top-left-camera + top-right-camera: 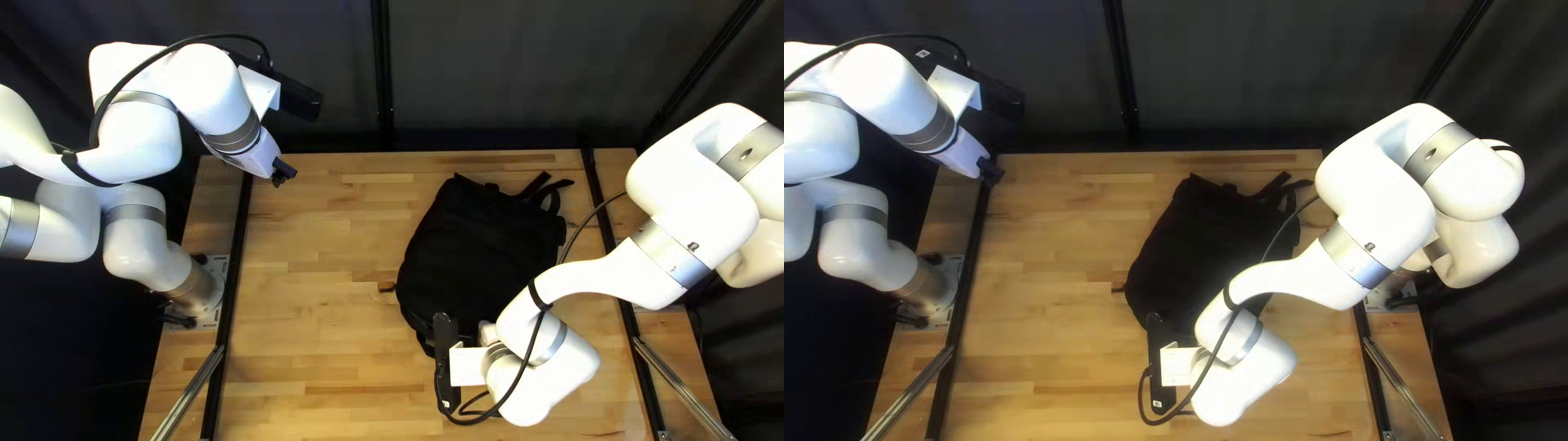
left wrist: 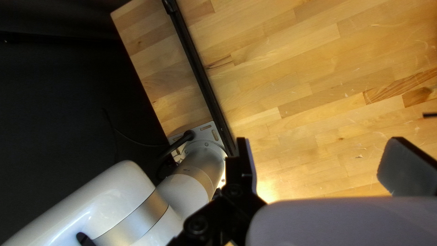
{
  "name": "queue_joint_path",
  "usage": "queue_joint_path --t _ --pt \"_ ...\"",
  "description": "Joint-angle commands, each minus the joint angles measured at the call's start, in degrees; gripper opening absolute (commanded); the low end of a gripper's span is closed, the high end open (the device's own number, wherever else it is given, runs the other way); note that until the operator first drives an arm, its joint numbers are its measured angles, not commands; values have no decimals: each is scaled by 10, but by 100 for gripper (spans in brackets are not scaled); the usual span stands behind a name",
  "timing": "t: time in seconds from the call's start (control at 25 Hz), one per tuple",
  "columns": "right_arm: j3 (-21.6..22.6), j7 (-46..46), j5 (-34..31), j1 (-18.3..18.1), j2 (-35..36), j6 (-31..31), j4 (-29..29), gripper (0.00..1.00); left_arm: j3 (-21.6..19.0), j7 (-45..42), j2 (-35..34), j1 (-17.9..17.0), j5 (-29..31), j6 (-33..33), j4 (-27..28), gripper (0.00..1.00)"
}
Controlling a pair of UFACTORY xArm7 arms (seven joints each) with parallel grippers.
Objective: Remove a lunch box from a kids backpack
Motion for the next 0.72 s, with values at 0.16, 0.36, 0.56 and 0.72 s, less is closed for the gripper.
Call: queue_joint_path --t 0.16,0.36,0.56,0.72 --pt "-6 -34 -10 -7 8 18 28 1 0 0 0 0 0 0 0 100" --pt "-8 -45 -10 -16 11 -2 17 91 0 0 0 0 0 0 0 100" --pt "-9 -50 -7 -20 8 -8 12 26 0 0 0 0 0 0 0 100" --pt "-8 -51 -5 -21 0 -10 4 100 0 0 0 0 0 0 0 100"
